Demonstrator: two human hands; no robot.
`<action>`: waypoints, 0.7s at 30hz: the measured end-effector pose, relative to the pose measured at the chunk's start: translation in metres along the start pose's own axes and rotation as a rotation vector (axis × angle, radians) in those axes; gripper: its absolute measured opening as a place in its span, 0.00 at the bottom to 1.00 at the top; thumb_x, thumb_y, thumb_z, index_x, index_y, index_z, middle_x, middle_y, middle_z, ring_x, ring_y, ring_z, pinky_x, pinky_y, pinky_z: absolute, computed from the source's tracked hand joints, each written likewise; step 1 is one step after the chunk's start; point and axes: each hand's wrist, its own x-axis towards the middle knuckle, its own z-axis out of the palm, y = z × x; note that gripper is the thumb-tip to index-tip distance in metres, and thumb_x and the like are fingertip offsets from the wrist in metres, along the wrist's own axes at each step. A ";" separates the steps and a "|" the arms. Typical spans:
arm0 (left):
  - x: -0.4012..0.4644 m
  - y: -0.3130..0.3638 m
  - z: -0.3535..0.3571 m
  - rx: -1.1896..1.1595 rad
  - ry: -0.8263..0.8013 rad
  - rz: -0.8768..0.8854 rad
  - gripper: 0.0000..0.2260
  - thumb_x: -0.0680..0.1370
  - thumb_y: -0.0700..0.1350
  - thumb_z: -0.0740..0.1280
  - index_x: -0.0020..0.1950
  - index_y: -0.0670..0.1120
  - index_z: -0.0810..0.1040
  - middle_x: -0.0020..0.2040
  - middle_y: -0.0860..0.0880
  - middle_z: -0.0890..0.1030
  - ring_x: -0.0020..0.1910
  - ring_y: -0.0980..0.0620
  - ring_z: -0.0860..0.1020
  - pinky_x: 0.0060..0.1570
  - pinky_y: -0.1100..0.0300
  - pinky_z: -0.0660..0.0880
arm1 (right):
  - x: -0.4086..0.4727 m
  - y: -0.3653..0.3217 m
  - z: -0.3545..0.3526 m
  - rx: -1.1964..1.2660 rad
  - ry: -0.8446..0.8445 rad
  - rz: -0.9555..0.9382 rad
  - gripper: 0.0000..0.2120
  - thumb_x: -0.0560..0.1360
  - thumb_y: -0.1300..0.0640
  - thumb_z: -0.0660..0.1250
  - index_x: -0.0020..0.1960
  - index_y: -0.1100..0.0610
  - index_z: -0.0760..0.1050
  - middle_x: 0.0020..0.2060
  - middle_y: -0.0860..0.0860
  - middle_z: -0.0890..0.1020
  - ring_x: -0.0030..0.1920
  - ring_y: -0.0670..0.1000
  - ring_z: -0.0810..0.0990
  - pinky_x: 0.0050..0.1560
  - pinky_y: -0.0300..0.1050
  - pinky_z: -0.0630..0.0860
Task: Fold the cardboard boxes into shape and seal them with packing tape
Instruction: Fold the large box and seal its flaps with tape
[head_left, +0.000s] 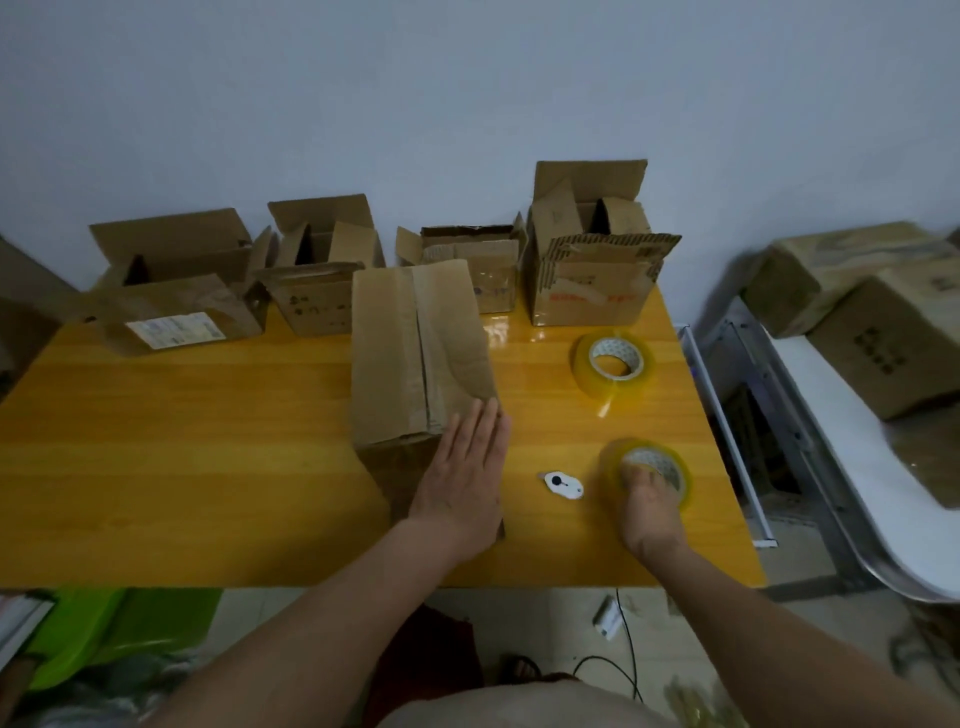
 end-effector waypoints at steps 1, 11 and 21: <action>0.000 -0.001 0.002 0.032 0.002 0.004 0.41 0.78 0.51 0.57 0.73 0.42 0.25 0.72 0.43 0.23 0.69 0.46 0.21 0.65 0.51 0.21 | 0.000 0.009 0.002 -0.065 -0.035 0.020 0.23 0.80 0.63 0.56 0.73 0.60 0.58 0.70 0.59 0.65 0.71 0.60 0.61 0.71 0.52 0.59; -0.002 -0.001 0.002 0.118 -0.039 0.006 0.41 0.79 0.52 0.55 0.71 0.40 0.24 0.70 0.41 0.21 0.69 0.43 0.21 0.68 0.48 0.24 | 0.005 0.032 0.001 -0.278 -0.043 -0.042 0.22 0.79 0.65 0.55 0.70 0.50 0.63 0.69 0.51 0.68 0.72 0.54 0.62 0.68 0.51 0.63; 0.012 -0.004 -0.024 -0.563 0.011 -0.126 0.39 0.76 0.48 0.68 0.78 0.52 0.44 0.79 0.53 0.49 0.77 0.53 0.47 0.69 0.61 0.43 | -0.004 0.021 -0.033 0.460 0.106 -0.100 0.16 0.78 0.68 0.60 0.66 0.64 0.72 0.64 0.61 0.76 0.65 0.60 0.73 0.64 0.50 0.69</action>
